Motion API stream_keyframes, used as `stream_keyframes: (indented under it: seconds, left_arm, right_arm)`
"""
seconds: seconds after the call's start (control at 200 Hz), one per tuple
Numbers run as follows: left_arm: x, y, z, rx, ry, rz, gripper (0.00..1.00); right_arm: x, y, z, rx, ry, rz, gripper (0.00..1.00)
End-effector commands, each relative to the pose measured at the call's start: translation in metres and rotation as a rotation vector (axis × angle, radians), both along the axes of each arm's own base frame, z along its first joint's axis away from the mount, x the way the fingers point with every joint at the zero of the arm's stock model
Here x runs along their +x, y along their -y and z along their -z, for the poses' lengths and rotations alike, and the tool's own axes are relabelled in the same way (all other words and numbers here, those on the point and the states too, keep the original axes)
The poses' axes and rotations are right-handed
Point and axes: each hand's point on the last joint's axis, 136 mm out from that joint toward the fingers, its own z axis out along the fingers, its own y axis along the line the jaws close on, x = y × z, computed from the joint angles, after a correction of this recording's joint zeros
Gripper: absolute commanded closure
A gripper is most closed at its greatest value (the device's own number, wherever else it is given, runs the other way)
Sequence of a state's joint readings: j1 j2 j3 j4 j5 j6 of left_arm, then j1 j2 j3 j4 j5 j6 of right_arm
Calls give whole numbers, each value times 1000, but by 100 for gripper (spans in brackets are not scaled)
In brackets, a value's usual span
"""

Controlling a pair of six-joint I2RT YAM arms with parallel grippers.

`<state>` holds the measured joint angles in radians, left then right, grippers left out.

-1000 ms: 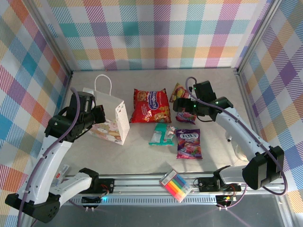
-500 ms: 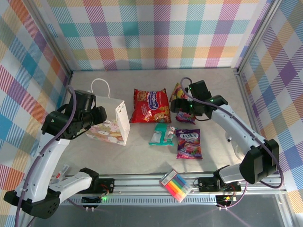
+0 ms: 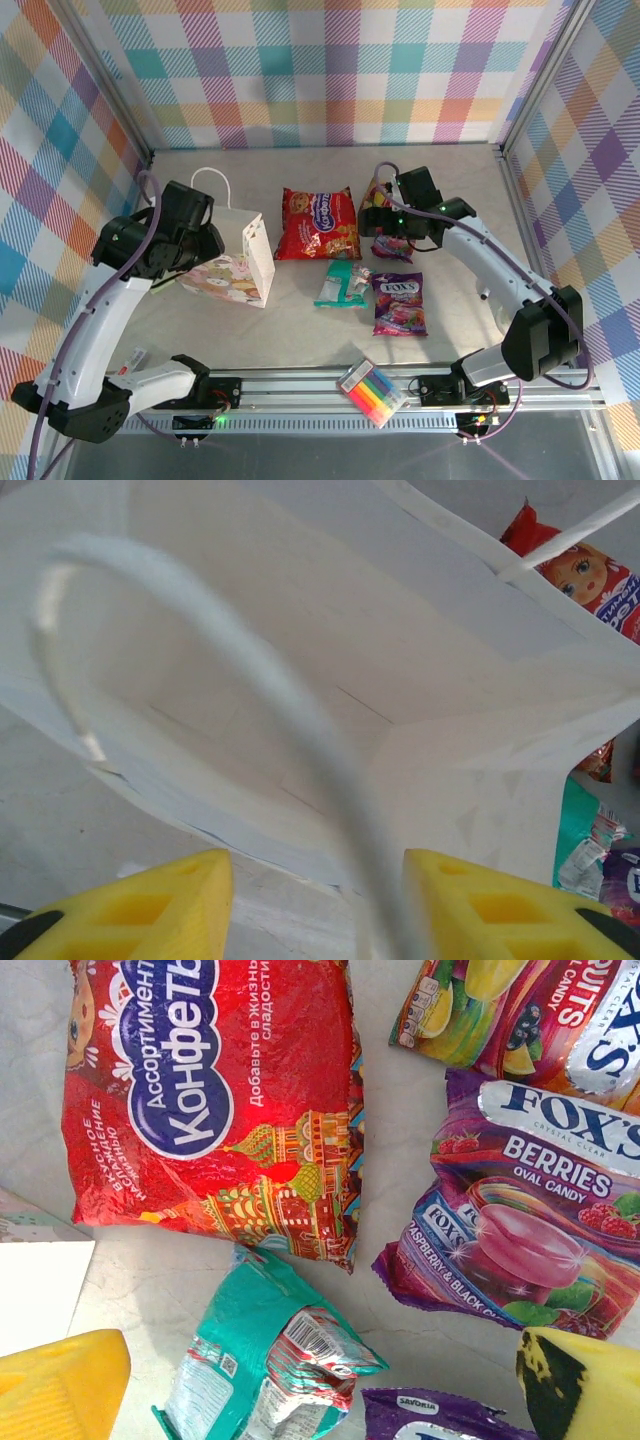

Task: Place the snacks into the paper bag

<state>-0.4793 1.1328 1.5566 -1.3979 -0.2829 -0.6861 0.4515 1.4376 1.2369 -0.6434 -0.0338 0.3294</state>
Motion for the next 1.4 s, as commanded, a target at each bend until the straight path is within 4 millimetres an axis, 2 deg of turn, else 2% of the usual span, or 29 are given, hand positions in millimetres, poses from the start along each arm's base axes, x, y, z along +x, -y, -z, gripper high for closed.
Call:
stream_keyframes:
  seconds: [0.0,0.13,0.32,0.54,0.65,0.795,1.035,1.315,1.395]
  left_arm:
    - [-2,-1,-7,8,9,-55,50]
    - [-1,4,2,6,-25,-87,44]
    - [-9,-5,9,68,-70,-150,43]
    - [-9,-3,20,45,-80,-198,43]
    - [-15,-10,18,68,-87,-231,43]
    - [-20,-13,6,75,-76,-234,43]
    - [-13,-5,-9,67,-61,-211,43]
    - [-15,0,10,88,-113,-220,43]
    - [-17,-5,8,118,-103,-244,43]
  right_arm:
    - [10,-3,-16,-20,76,-37,1]
    - [10,-3,-19,-17,121,-47,1]
    - [9,0,-24,-7,164,-46,0]
    - [9,-1,-19,-13,163,-59,0]
    - [8,-1,-20,-9,170,-61,0]
    - [9,-2,-22,-6,182,-64,1]
    - [10,-4,-18,3,170,-69,1]
    - [11,-2,-16,-8,175,-69,1]
    - [12,-3,-16,-5,179,-71,1]
